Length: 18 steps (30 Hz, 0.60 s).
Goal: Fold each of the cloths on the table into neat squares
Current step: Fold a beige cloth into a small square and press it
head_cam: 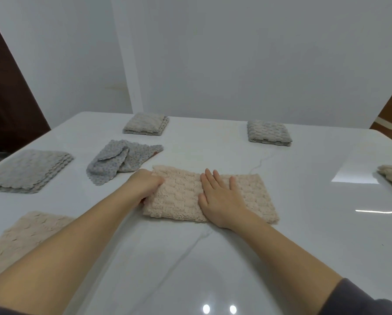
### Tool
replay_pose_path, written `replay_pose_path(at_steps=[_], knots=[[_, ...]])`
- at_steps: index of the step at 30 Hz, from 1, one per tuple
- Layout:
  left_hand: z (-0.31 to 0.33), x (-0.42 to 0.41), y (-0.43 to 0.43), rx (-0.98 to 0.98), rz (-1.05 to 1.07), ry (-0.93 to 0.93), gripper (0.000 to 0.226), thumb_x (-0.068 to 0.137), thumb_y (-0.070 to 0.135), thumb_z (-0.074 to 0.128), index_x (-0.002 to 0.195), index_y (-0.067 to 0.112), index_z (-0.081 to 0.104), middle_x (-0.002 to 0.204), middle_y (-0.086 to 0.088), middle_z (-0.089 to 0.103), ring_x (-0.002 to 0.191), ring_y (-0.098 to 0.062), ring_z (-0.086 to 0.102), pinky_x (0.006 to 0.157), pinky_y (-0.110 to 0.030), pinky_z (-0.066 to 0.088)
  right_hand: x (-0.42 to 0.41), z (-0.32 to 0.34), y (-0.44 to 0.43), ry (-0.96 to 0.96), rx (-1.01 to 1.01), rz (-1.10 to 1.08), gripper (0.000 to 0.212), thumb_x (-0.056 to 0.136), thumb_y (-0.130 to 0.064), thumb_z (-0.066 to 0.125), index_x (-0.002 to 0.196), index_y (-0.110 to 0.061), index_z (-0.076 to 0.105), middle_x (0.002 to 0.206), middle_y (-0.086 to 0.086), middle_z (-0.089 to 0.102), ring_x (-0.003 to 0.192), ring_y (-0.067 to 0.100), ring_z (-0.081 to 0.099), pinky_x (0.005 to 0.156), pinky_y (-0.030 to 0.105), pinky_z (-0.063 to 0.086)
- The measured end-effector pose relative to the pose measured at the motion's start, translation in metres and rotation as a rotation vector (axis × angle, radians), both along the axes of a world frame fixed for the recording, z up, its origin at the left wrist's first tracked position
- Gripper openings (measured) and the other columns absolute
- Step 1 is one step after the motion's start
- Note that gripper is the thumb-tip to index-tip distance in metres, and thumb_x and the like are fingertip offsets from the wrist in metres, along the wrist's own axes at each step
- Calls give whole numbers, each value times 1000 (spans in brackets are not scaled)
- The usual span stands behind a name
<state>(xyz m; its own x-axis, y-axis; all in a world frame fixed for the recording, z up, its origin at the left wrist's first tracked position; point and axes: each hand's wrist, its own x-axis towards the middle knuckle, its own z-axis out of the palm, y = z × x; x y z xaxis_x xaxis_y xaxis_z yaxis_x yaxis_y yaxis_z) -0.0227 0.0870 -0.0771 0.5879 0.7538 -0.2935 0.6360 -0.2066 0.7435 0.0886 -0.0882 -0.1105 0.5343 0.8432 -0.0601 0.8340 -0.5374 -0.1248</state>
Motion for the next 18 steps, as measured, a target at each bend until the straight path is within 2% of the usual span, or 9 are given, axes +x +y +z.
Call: replay_pose_path(at_steps=[2,4,7,9,11,13,14,16,18], knots=[[2,-6,6,218,-37,74,32,96,24,51,69,7,48,64,-9,53,58,-24,51,50,-28,32,-9,0,9,4,-2,6,61,102,-37,12,156,-13,-3,164,2,-10,150,19,-11,119,53,-8],[7,-15,13,354,-60,134,40,97,26,49,60,11,45,66,-9,53,67,-26,51,54,-31,29,-19,-1,20,2,1,6,62,102,-38,12,156,-12,-3,164,3,-9,150,20,-10,119,54,-7],[20,-20,16,369,-49,143,37,94,26,52,60,12,44,63,-6,48,63,-24,50,51,-30,28,-25,-2,28,6,31,6,62,102,-37,14,156,-11,-1,164,4,-7,150,21,-9,119,53,-7],[39,-16,8,313,-51,95,29,92,26,55,67,11,50,68,-6,52,61,-19,50,53,-27,32,-22,5,24,148,171,15,61,103,-34,20,156,-9,4,164,6,1,151,22,-3,119,46,-5],[61,-6,-2,215,-67,-24,22,90,29,59,79,9,59,80,-7,60,67,-19,57,57,-26,41,-14,15,18,505,488,-50,56,104,-31,29,154,-10,17,162,4,17,149,20,9,119,33,2],[79,7,-20,37,-93,-159,26,89,38,61,90,12,65,88,-6,67,76,-20,64,65,-28,50,-7,27,15,949,825,-201,54,104,-36,35,153,-17,25,159,-5,25,148,14,18,121,34,11],[85,13,-31,-82,-122,-190,30,90,44,59,92,15,65,88,-5,68,78,-20,65,71,-30,52,-4,32,14,1195,955,-260,54,104,-39,34,153,-16,27,157,-3,28,147,15,23,122,37,16],[85,25,-51,-308,-248,-207,39,93,53,50,91,16,62,77,-2,66,74,-19,63,79,-36,51,5,33,12,1718,1093,-304,60,102,-48,31,147,-8,38,149,9,43,138,24,41,117,43,27],[68,33,-67,-350,-258,-292,38,97,49,44,90,15,59,76,-2,65,68,-19,61,77,-38,51,6,33,4,2069,1117,-336,69,97,-58,33,132,-3,55,128,19,62,117,32,60,103,47,41]])
